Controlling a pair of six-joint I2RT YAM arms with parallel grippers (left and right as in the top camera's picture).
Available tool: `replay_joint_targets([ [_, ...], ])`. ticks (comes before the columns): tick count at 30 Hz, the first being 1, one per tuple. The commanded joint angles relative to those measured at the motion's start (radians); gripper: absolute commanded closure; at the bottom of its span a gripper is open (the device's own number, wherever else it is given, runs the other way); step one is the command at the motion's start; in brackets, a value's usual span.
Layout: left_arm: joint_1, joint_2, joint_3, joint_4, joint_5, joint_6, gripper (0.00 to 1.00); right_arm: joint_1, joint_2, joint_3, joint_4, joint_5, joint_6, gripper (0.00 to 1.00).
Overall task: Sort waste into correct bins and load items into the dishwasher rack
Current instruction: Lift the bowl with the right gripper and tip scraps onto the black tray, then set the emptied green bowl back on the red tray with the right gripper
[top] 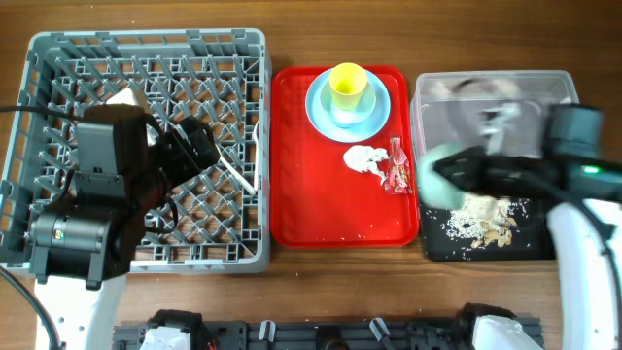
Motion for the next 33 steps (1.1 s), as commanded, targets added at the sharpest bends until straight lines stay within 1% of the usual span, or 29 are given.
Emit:
replay_joint_targets([
  [1, 0.007, -0.002, 0.003, 0.002, 0.009, -0.003, 0.00, 0.277, 0.015, 0.010, 0.076, 0.200, 0.192, 0.96],
  [3, 0.007, -0.002, 0.003, 0.002, 0.008, -0.003, 0.00, 0.489, 0.055, 0.010, 0.162, 0.386, 0.314, 0.96],
  [5, 0.007, -0.002, 0.003, 0.002, 0.008, -0.003, 0.00, 0.655, 0.120, 0.010, 0.257, 0.509, 0.381, 0.96],
  [8, 0.007, -0.002, 0.003, 0.002, 0.008, -0.003, 0.00, 0.799, 0.227, 0.010, 0.387, 0.577, 0.412, 0.96],
  [11, 0.007, -0.002, 0.003, 0.002, 0.008, -0.003, 0.00, 0.869, 0.345, 0.010, 0.477, 0.629, 0.410, 0.96],
  [15, 0.007, -0.002, 0.003, 0.002, 0.008, -0.003, 0.00, 0.877, 0.446, 0.010, 0.529, 0.632, 0.411, 0.96],
  [16, 0.007, -0.002, 0.003, 0.002, 0.008, -0.003, 0.00, 0.877, 0.455, 0.010, 0.532, 0.615, 0.410, 0.93],
  [17, 0.007, -0.002, 0.003, 0.002, 0.008, -0.003, 0.00, 0.877, 0.455, 0.010, 0.534, 0.602, 0.407, 0.83],
  [18, 0.007, -0.002, 0.003, 0.002, 0.008, -0.003, 0.00, 0.876, 0.451, 0.011, 0.539, 0.584, 0.400, 0.68],
  [19, 0.007, -0.002, 0.003, 0.002, 0.008, -0.003, 0.00, 0.876, 0.443, 0.015, 0.543, 0.557, 0.373, 0.56],
  [20, 0.007, -0.002, 0.003, 0.002, 0.008, -0.003, 0.00, 0.872, 0.428, 0.026, 0.540, 0.541, 0.351, 0.46],
  [22, 0.007, -0.002, 0.003, 0.002, 0.009, -0.003, 0.00, 0.850, 0.390, 0.052, 0.525, 0.541, 0.343, 0.37],
  [24, 0.007, -0.002, 0.003, 0.002, 0.008, -0.003, 0.00, 0.816, 0.343, 0.066, 0.505, 0.559, 0.290, 0.30],
  [26, 0.007, -0.002, 0.003, 0.002, 0.008, -0.003, 0.00, 0.772, 0.318, 0.066, 0.476, 0.644, 0.277, 0.27],
  [28, 0.007, -0.002, 0.003, 0.002, 0.008, -0.003, 0.00, 0.721, 0.320, 0.065, 0.446, 0.757, 0.277, 0.24],
  [30, 0.007, -0.002, 0.003, 0.002, 0.008, -0.003, 0.00, 0.683, 0.335, 0.063, 0.431, 0.838, 0.275, 0.23],
  [31, 0.007, -0.002, 0.003, 0.002, 0.008, -0.003, 0.00, 0.667, 0.343, 0.061, 0.430, 0.859, 0.265, 0.23],
  [32, 0.007, -0.002, 0.003, 0.002, 0.009, -0.003, 0.00, 0.647, 0.354, 0.052, 0.440, 0.864, 0.225, 0.21],
  [33, 0.007, -0.002, 0.003, 0.002, 0.008, -0.003, 0.00, 0.629, 0.367, 0.043, 0.450, 0.867, 0.200, 0.18],
])
